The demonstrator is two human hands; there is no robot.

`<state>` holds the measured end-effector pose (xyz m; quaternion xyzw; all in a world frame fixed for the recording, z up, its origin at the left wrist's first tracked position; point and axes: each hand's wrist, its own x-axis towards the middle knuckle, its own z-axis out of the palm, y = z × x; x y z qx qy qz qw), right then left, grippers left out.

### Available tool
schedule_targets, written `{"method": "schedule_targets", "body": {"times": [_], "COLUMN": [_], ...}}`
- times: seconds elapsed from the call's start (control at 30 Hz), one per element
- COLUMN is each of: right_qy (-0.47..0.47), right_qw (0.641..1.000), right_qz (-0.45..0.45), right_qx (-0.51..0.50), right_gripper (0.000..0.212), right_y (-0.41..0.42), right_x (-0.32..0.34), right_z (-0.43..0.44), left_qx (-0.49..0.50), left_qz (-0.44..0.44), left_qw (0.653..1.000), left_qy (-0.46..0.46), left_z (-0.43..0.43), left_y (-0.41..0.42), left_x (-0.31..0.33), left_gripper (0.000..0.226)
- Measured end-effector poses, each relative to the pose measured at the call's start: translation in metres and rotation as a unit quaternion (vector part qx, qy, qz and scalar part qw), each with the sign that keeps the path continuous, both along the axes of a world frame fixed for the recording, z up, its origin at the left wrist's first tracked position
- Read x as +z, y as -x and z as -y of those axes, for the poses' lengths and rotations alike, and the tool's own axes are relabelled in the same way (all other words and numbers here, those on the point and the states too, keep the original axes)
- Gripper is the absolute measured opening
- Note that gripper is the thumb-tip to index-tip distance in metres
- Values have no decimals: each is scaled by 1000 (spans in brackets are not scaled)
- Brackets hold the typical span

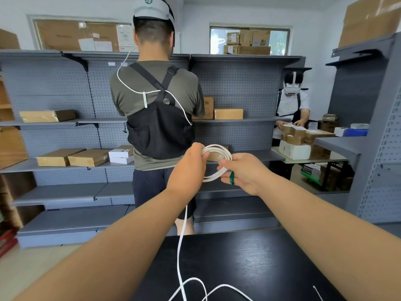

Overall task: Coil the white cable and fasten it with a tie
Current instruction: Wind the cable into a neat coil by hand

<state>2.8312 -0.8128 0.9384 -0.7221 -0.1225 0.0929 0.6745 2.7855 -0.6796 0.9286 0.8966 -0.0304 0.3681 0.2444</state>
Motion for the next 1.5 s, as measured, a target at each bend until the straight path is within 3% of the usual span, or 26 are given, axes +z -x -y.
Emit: {"method": "schedule_targets", "body": {"times": [0.1, 0.2, 0.43, 0.57, 0.67, 0.8, 0.93, 1.07, 1.17, 1.33, 1.5], "right_qy": [35, 149, 385, 439, 427, 392, 327, 248, 192, 106, 57], "right_qw": [999, 986, 889, 850, 859, 885, 920, 954, 971, 988, 994], "right_qz": [1, 50, 237, 287, 283, 251, 214, 166, 134, 84, 54], "right_qx": [20, 50, 66, 51, 24, 15, -6, -34, -55, -77, -80], "right_gripper": [10, 8, 16, 19, 22, 21, 20, 12, 13, 10, 8], "right_y": [2, 5, 16, 20, 18, 15, 8, 4, 0, -5, -10], "right_x": [2, 8, 24, 24, 20, 16, 12, 12, 12, 10, 10], "right_z": [5, 15, 22, 16, 17, 18, 20, 24, 26, 25, 22], "left_qx": [-19, -5, -44, -70, -76, -113, -178, -205, -240, -238, -209], "left_qz": [-14, -36, -98, -106, -98, -109, -122, -122, -143, -167, -153], "left_qw": [1000, 996, 962, 957, 970, 986, 974, 957, 939, 936, 944], "left_qy": [-11, -75, -250, -262, -210, -60, 75, 166, 202, 198, 204], "left_z": [2, -2, -4, -4, -6, -12, -15, -16, -16, -11, 1], "left_y": [-1, -3, -2, -2, -2, -3, 1, 9, 14, 12, 10], "left_x": [3, 4, 10, 7, 4, -1, -7, -16, -25, -42, -49], "left_gripper": [27, 26, 26, 24, 33, 21, 10, 19, 42, 116, 126]}}
